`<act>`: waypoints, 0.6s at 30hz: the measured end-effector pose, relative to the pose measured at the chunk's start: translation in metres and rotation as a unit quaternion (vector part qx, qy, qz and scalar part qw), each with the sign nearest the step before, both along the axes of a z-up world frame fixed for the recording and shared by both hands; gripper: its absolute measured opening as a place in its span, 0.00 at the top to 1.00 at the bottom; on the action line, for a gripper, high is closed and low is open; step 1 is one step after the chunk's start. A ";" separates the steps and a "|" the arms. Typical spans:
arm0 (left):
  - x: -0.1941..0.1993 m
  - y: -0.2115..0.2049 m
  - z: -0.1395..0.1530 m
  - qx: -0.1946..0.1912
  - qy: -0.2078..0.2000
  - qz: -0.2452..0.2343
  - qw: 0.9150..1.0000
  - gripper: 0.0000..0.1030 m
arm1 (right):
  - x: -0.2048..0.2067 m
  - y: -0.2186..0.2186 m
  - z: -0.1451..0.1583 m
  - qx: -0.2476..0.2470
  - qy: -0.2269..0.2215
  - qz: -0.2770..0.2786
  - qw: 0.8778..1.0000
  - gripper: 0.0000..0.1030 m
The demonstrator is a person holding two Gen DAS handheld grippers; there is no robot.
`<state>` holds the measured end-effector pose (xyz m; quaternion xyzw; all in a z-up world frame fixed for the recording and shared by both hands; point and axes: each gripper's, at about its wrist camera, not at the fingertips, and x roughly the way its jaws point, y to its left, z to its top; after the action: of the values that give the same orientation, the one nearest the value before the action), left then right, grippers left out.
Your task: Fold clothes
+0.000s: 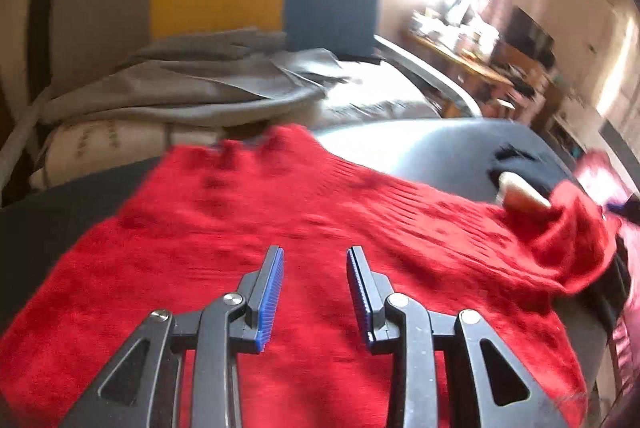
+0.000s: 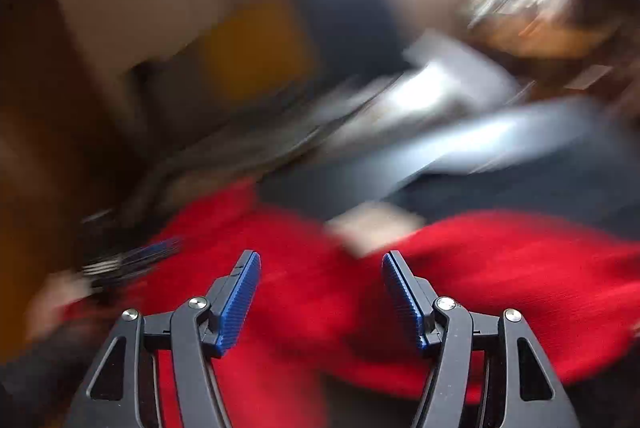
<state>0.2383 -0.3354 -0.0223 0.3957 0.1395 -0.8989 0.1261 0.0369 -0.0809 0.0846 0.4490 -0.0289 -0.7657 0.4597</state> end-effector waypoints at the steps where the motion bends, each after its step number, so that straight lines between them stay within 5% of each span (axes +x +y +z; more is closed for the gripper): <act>1: -0.003 0.008 -0.002 -0.003 -0.004 -0.007 1.000 0.69 | 0.002 -0.028 -0.018 0.006 -0.033 0.027 0.999 0.37; 3: -0.008 0.020 -0.007 -0.017 -0.010 -0.016 1.000 0.69 | 0.001 -0.072 -0.046 0.025 -0.066 0.061 0.996 0.37; 6: -0.013 0.019 -0.019 -0.011 -0.017 -0.014 1.000 0.69 | -0.024 -0.108 -0.079 0.061 -0.096 0.041 0.993 0.37; 11: -0.009 0.000 -0.040 0.031 -0.004 -0.002 1.000 0.65 | -0.080 -0.109 -0.104 0.048 -0.106 -0.022 0.993 0.37; 18: -0.006 0.001 -0.042 0.023 -0.003 -0.004 1.000 0.62 | -0.106 -0.131 -0.108 0.020 -0.035 -0.008 0.999 0.38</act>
<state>0.2326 -0.3346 -0.0646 0.4015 0.1585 -0.8949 0.1132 -0.0687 -0.2117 -0.0232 0.4846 -0.0334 -0.7534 0.4433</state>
